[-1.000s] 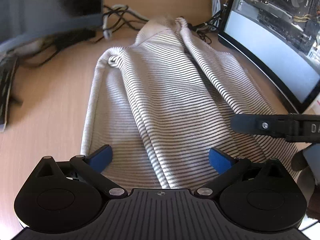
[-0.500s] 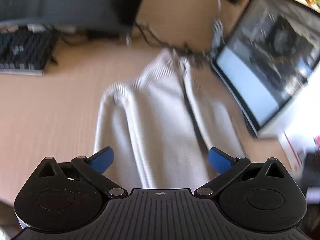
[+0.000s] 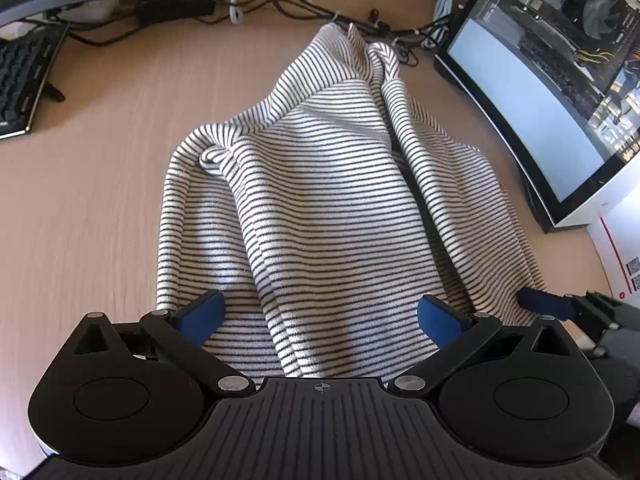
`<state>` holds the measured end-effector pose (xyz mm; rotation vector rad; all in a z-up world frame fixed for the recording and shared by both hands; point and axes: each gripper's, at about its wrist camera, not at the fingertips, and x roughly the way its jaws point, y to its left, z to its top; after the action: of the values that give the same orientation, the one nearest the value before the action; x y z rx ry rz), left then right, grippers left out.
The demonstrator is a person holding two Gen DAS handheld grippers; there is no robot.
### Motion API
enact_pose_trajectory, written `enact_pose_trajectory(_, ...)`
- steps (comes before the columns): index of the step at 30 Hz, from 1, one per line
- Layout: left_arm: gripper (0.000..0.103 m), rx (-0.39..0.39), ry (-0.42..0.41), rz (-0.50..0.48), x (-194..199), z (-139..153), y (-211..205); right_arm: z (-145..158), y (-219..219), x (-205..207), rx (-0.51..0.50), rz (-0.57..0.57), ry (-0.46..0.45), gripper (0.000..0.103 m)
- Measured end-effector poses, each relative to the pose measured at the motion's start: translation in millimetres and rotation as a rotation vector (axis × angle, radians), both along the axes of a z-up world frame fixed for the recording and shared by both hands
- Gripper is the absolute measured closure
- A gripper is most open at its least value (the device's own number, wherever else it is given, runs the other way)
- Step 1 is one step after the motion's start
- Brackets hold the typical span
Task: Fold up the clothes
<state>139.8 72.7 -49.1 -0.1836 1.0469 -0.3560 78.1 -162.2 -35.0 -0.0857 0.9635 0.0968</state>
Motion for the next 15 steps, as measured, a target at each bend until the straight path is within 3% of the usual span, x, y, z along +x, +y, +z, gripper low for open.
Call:
enact_pose_trajectory(3, 0.000, -0.010, 0.017, -0.022, -4.5, 0.4, -0.7, -1.4, 2.7, 3.3, 0.006, -0.009, -0.001, 0.017)
enact_pose_trajectory(9, 0.019, 0.009, -0.008, -0.052, -16.8, -1.2, -5.3, -4.4, 2.6, 2.4, 0.016, 0.002, -0.007, 0.009)
enact_pose_trajectory(11, 0.039, 0.026, -0.026, -0.050, -15.8, -0.6, -8.1, -4.6, 3.4, 2.6, 0.016, 0.004, -0.009, 0.009)
enact_pose_trajectory(13, 0.079, 0.049, -0.051, -0.041, -14.2, 0.3, -8.9, -4.5, 4.0, 2.6, 0.017, 0.007, -0.011, 0.009)
enact_pose_trajectory(15, 0.090, 0.038, -0.091, -0.017, -10.4, 8.8, -3.0, -4.6, 4.6, 2.1, 0.016, 0.012, -0.012, 0.008)
